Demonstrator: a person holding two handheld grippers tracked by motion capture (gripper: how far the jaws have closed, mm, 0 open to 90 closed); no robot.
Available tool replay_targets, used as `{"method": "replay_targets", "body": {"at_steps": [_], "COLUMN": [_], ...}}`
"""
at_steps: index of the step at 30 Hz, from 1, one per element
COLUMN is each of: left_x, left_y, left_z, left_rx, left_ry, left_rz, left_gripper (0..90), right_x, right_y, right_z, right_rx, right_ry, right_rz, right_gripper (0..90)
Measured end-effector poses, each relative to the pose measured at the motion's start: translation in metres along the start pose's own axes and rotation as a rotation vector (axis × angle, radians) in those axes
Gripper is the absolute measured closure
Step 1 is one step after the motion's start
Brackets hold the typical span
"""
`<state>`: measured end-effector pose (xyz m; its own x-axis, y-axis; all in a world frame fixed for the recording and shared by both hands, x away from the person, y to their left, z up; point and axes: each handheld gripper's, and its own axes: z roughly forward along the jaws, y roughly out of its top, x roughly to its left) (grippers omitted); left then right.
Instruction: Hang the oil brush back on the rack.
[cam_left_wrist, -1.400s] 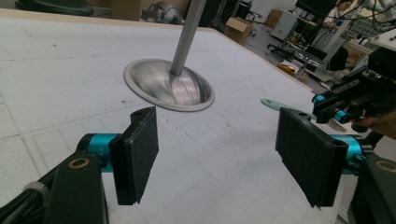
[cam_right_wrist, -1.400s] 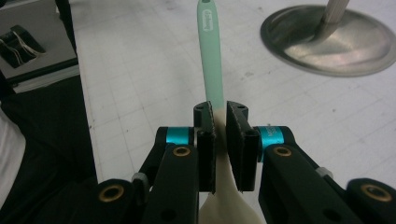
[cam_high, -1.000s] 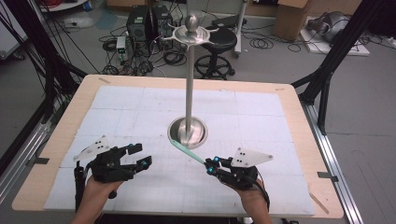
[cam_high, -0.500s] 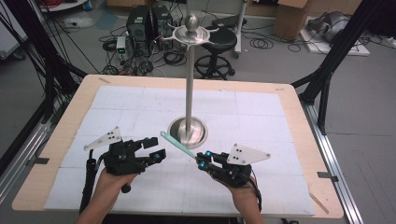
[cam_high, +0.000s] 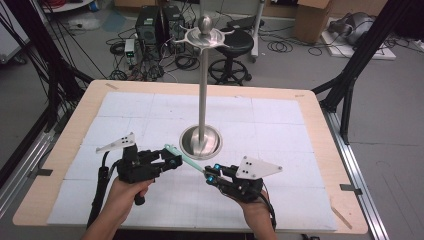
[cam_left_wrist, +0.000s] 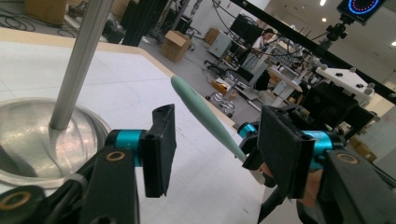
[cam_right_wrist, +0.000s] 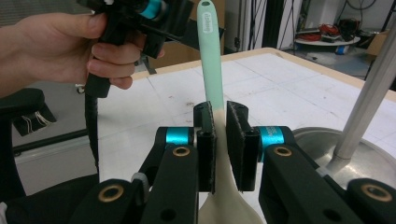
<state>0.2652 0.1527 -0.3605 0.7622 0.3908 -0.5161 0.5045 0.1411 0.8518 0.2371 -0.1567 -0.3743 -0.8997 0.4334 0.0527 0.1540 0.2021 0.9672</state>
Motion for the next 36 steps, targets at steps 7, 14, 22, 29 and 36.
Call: {"method": "replay_targets", "body": {"at_steps": [7,14,22,29,36], "left_x": [0.001,0.0,-0.003,-0.007,-0.013], "left_y": [0.001,0.004,0.009,0.012,0.016], "left_z": [0.001,0.003,0.006,0.006,0.001], "left_rx": [0.004,0.008,-0.003,0.006,0.046], "left_ry": [-0.008,-0.011,-0.067,-0.101,-0.176], "left_rz": [-0.012,-0.036,-0.072,-0.024,0.063], "left_gripper": [61.5,74.8,80.2,81.5,82.7], "right_x": [0.002,0.002,0.004,0.005,-0.005], "right_y": [-0.003,-0.003,-0.003,-0.002,0.006], "right_z": [0.003,0.004,0.006,0.005,-0.001], "right_rx": [0.005,0.01,0.015,0.014,0.022], "right_ry": [0.007,0.007,0.006,0.025,0.135], "right_rz": [0.001,-0.001,-0.005,-0.004,0.073], "right_gripper": [82.6,82.5,82.5,81.0,55.6]}}
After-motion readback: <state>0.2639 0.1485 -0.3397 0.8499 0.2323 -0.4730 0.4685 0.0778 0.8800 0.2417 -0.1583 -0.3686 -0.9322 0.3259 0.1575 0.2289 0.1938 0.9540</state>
